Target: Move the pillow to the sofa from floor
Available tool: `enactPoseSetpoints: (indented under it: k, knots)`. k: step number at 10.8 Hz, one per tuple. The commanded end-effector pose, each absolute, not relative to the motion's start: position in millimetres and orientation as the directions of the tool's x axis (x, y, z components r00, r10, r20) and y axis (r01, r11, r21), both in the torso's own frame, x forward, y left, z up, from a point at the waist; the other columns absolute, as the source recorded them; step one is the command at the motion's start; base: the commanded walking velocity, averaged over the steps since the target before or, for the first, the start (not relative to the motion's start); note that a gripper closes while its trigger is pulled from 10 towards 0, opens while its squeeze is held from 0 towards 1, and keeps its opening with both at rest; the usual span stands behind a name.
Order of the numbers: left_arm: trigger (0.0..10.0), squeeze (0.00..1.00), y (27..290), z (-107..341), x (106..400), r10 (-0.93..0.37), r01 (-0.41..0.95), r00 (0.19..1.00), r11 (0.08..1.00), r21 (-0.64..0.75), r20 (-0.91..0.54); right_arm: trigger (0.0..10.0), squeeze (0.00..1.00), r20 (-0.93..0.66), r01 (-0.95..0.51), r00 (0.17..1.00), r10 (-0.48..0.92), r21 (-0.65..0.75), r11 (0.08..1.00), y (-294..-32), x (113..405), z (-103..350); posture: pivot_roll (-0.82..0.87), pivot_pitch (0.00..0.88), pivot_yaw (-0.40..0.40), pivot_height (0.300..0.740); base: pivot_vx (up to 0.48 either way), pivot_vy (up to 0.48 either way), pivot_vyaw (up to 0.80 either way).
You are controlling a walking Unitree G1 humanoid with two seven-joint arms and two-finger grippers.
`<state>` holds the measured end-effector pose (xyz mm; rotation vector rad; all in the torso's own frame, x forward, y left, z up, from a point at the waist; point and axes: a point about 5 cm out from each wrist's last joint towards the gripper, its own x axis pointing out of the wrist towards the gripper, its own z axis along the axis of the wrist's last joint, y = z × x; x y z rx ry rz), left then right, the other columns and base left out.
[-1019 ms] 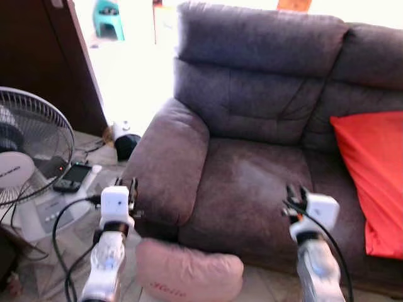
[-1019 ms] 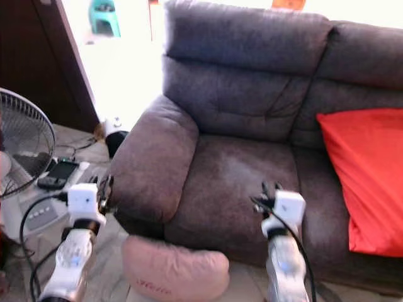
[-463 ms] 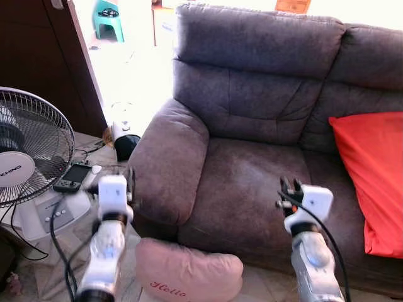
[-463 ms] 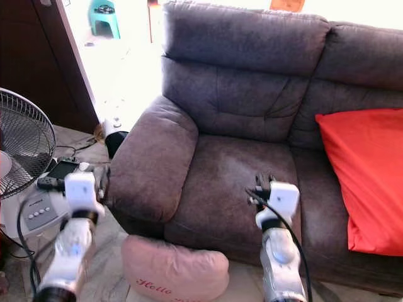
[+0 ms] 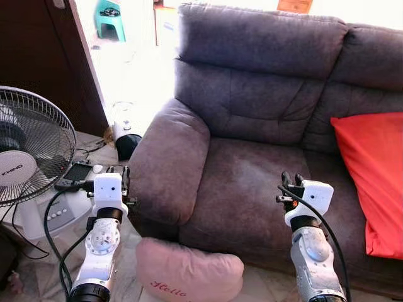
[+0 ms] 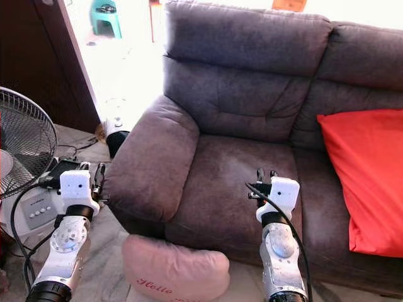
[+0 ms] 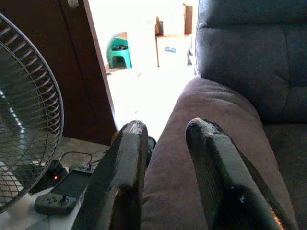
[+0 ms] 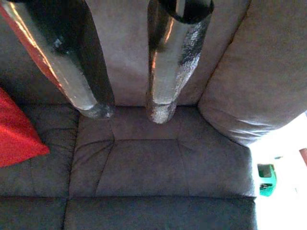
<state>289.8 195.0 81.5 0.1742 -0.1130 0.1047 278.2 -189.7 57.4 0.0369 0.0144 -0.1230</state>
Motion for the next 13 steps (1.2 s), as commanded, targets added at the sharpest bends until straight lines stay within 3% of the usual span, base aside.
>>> enactPoseSetpoints:
  k: [1, 13]
  knots:
    - [10.0, 0.0, 191, 83, 292, 0.06, -0.083, 0.991, 0.976, 0.2, 0.117, 10.0, 0.0, -0.027, 0.122, 0.992, -0.122, 0.019, 0.992, -191, 279, 57, 0.02, 0.0, -0.071, 0.74, 0.0, 0.0, 0.0]
    - [10.0, 0.0, 192, 87, 296, 0.055, -0.076, 0.992, 0.977, 0.201, 0.111, 10.0, 0.0, -0.054, 0.074, 0.996, -0.075, -0.019, 0.997, -182, 284, 58, 0.01, 0.03, -0.066, 0.74, 0.0, 0.0, 0.0]
